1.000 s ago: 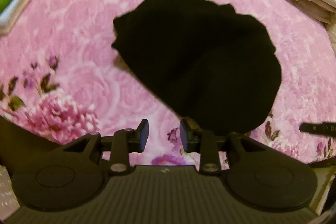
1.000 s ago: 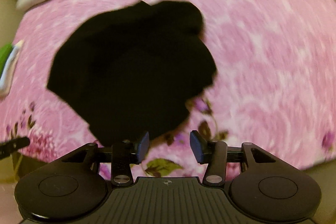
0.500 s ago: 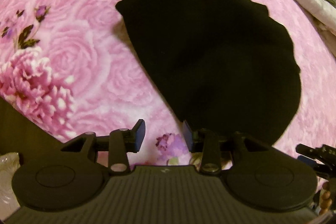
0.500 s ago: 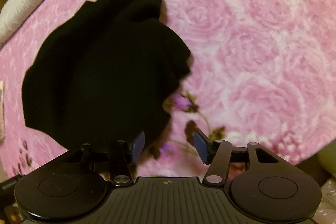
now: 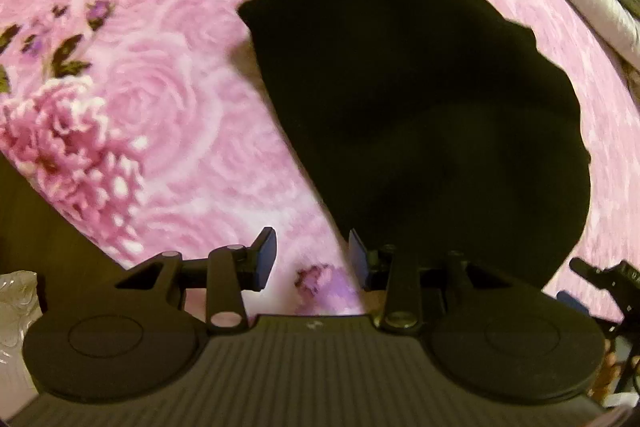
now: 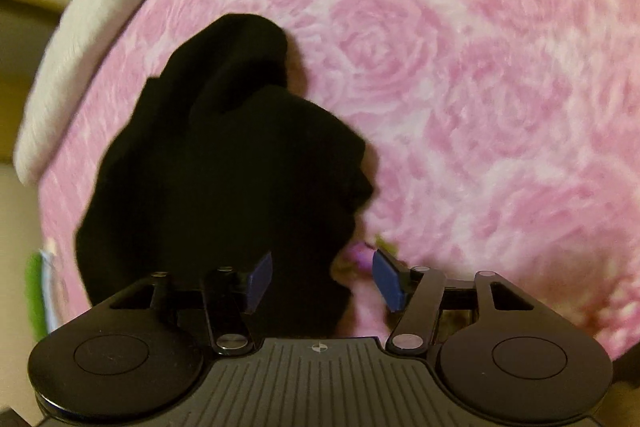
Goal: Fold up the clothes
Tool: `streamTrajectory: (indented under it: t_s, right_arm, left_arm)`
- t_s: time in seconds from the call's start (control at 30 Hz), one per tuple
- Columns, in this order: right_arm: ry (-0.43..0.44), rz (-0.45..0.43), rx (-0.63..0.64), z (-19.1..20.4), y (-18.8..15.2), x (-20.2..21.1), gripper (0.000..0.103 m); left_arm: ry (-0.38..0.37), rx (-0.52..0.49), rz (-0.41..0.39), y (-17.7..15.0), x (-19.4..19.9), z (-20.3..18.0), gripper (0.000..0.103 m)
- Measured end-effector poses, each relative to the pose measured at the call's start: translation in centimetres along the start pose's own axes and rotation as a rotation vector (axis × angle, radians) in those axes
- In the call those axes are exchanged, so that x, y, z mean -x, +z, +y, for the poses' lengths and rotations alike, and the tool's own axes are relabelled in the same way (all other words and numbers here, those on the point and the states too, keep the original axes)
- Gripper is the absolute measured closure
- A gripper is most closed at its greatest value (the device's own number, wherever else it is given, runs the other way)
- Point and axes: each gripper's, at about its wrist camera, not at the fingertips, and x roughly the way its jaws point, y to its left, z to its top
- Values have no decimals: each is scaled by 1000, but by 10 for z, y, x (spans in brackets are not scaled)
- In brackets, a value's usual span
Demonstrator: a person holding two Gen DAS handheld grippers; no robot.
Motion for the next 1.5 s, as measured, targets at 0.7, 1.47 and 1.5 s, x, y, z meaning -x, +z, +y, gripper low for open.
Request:
streamTrajectory:
  t_s: [0.7, 1.47, 1.5]
  right_arm:
    - [95, -405, -195, 66, -29, 3, 100]
    - [-282, 131, 615, 206, -170, -31, 60]
    - [-288, 101, 485, 191, -160, -24, 60]
  left_arm:
    - [-17, -98, -59, 91, 32, 107, 69]
    - [-52, -154, -38, 144, 28, 186, 69]
    - [-59, -167, -27, 144, 24, 182, 69]
